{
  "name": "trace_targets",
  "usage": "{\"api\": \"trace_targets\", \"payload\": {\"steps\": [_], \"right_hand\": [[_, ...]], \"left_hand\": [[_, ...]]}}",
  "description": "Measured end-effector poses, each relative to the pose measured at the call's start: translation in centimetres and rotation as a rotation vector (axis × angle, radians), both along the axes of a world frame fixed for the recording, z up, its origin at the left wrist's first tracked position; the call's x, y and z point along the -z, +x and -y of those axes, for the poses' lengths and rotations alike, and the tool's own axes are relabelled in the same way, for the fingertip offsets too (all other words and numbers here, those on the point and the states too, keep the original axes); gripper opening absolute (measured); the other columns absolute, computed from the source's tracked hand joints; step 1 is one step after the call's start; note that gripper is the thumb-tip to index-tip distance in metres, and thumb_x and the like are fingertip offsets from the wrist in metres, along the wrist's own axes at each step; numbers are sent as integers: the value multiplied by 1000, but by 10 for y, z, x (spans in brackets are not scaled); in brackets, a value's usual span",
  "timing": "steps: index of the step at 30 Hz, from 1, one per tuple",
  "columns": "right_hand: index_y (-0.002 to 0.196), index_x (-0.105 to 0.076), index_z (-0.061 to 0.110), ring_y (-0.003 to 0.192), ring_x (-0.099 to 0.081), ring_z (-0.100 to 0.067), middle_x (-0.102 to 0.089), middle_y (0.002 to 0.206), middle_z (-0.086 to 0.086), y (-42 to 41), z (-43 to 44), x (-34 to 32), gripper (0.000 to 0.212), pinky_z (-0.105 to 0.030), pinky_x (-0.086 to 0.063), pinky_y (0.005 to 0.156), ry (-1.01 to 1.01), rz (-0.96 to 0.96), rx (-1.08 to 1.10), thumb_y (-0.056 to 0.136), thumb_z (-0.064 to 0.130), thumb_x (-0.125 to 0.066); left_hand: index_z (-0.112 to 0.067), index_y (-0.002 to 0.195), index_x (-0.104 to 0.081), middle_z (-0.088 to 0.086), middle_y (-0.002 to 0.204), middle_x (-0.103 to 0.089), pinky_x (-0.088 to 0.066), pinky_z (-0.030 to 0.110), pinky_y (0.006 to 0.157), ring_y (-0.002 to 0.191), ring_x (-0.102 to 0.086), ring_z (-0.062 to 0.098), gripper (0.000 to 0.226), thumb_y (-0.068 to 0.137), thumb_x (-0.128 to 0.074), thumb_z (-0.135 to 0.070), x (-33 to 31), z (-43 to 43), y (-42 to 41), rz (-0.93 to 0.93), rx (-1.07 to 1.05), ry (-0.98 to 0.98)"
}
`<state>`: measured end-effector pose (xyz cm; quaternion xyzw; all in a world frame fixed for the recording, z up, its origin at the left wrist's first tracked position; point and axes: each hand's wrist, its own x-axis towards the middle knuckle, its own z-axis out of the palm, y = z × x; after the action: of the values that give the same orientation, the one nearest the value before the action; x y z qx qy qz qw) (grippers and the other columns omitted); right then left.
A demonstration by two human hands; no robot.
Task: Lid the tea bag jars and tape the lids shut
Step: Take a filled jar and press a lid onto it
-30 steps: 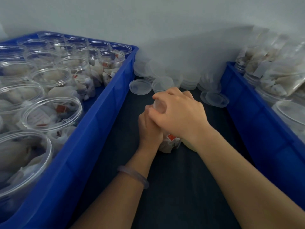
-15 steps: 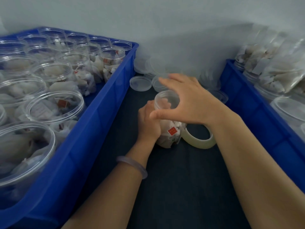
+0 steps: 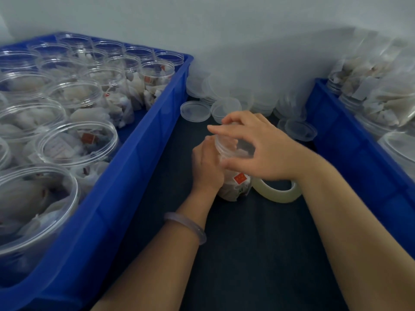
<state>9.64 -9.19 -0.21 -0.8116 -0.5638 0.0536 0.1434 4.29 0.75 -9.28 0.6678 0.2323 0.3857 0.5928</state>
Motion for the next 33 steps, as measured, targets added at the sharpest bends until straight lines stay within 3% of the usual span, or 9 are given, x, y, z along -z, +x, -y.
{"api": "trace_targets", "payload": {"steps": [6,9,11,13,17,20,24,28,33], "right_hand": [[150,-21,30,127,-35,-38,-31,148,-12,-42,-24,17,60,-47,-35,95,-66,398,397,96,57,-24],[152,-15,23,133,-26,-43,-22,155,-14,-40,-24,-2,65,-50,-33,99,-253,267,365,95,54,-26],[136,-45,22,128,-39,-38,-46,138,-10,-32,-12,-24,52,-43,-38,91,-291,171,278,91,47,-36],[113,-59,22,114,-54,-27,-60,116,1,-22,-4,-39,37,-33,-41,77,-243,68,207,84,44,-53],[136,-48,33,121,-45,-8,-49,127,13,0,-7,-38,94,-27,-36,92,-152,-91,162,53,75,-67],[145,-38,30,133,-30,0,-36,147,14,2,0,-11,107,-26,-27,110,-17,-186,57,51,77,-62],[132,-56,19,125,-46,-2,-53,132,10,-4,9,25,82,-28,-41,105,403,-230,147,60,47,-83],[130,-58,16,119,-53,-15,-56,132,4,-22,-2,37,79,-31,-44,99,539,-107,388,62,53,-75],[135,-51,24,120,-47,-13,-49,135,9,-24,-3,32,86,-23,-33,87,402,-12,419,65,72,-63]], "left_hand": [[-5,96,-59,-11,79,-45,-44,14,71,76,-55,14,5,91,-56,-5,-2,7,-4,-166,-103,391],[-14,87,-60,-9,78,-61,-42,22,71,75,-56,-2,6,91,-55,-12,-3,5,-1,-145,-86,221],[-23,70,-59,-13,56,-62,-38,6,58,55,-53,-12,34,94,-48,-1,-7,6,-4,-1,-80,31],[-13,65,-61,-4,59,-63,-36,3,49,45,-52,-7,44,98,-34,-1,-7,8,-6,96,-41,-74],[-41,73,-72,-8,65,-68,-45,9,58,59,-62,-5,60,103,-26,-17,-7,0,-8,90,92,-153],[-30,72,-70,-24,68,-69,-45,3,58,69,-64,-11,56,104,-29,-9,-2,-5,-6,50,236,-120],[-15,85,-69,1,81,-71,-54,28,72,78,-67,11,27,100,-46,-14,1,-4,4,-154,154,-20],[-1,103,-63,13,99,-65,-49,42,83,93,-62,28,22,89,-62,-19,7,2,7,-292,-5,308],[-27,79,-69,-6,72,-69,-51,31,67,69,-63,-2,33,99,-44,-36,-4,-2,-3,-235,73,36]]}}
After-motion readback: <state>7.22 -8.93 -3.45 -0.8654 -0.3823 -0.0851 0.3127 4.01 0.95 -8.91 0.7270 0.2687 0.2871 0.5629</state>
